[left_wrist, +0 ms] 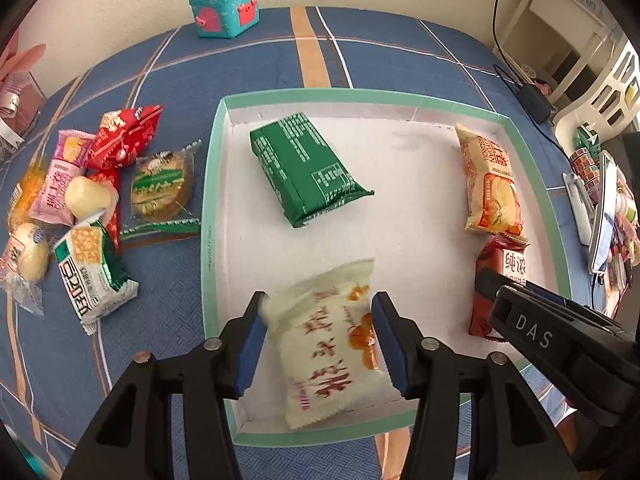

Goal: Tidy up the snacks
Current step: 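Carry both packs into the white tray and open both grippers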

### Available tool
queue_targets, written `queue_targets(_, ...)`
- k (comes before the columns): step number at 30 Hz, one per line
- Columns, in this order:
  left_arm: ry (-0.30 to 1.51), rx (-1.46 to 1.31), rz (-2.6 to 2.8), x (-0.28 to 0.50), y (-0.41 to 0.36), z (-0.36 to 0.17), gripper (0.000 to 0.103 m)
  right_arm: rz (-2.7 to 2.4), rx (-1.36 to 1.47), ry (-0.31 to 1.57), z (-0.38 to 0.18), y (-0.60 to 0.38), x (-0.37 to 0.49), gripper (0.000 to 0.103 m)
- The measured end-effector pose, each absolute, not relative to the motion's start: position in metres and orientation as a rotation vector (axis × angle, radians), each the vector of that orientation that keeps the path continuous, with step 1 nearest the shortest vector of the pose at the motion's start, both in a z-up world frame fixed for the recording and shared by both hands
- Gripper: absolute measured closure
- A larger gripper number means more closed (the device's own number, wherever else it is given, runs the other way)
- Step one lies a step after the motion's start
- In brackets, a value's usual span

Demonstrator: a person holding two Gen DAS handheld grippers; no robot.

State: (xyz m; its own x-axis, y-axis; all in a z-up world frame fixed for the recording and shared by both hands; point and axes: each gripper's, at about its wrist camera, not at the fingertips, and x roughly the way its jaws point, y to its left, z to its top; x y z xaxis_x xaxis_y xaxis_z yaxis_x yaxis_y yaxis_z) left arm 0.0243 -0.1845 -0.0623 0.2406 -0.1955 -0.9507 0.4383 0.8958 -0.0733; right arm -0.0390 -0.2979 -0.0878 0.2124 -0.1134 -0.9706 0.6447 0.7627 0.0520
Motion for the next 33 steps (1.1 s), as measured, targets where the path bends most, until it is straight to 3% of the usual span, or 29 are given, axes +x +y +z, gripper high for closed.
queue_targets(3, 1.245, 0.215, -0.451, 0.025, -0.185, -0.059, 0.04, -0.558, 0.511, 1.25, -0.083, -0.299, -0.04, 0.06)
queue_targets(21, 1.186, 0.112, -0.325, 0.044, -0.138, -0.022, 0.036, -0.523, 0.441, 1.177, -0.052, -0.278, -0.036, 0.058)
queue_targets(24, 1.156, 0.104, -0.252, 0.053, -0.121, -0.018, 0.028, -0.491, 0.414, 1.181, -0.052, -0.268, -0.03, 0.05)
queue_targets(30, 1.115, 0.083, -0.147, 0.07, -0.088, -0.013, 0.02, -0.429, 0.374, 1.169, -0.05, -0.248, -0.02, 0.037)
queue_targets(33, 1.1, 0.077, -0.102, 0.076, -0.073, -0.012, 0.02, -0.399, 0.352, 1.159, -0.05, -0.237, -0.015, 0.026)
